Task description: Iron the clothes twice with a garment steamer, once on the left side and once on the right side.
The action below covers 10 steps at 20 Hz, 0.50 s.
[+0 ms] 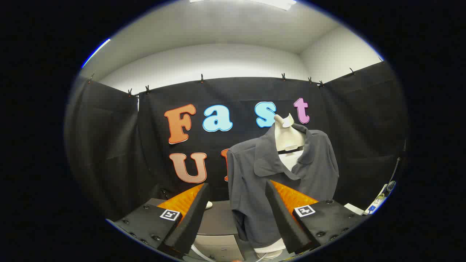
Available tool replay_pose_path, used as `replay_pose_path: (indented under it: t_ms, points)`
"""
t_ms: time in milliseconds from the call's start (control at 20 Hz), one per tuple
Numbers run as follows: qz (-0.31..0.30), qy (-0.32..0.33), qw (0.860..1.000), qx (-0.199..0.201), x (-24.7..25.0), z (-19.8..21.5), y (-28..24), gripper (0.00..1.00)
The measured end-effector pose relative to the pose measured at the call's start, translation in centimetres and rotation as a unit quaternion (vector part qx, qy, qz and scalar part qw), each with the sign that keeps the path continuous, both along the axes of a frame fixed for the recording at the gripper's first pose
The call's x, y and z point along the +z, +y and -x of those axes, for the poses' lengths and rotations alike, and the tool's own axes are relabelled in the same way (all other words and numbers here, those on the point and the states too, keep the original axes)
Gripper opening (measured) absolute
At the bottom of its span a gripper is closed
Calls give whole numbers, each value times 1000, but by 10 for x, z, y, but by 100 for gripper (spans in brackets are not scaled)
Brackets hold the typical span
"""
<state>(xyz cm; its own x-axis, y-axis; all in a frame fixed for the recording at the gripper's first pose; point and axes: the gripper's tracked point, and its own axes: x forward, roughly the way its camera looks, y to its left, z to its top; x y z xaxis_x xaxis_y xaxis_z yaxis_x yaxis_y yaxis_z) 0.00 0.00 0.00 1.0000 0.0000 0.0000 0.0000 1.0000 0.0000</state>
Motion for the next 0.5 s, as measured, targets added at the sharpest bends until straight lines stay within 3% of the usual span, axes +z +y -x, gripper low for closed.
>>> replay_pose_path:
  t_ms: [500]
  points:
    - [70,57,995,-50,-34,-18,-44,98]
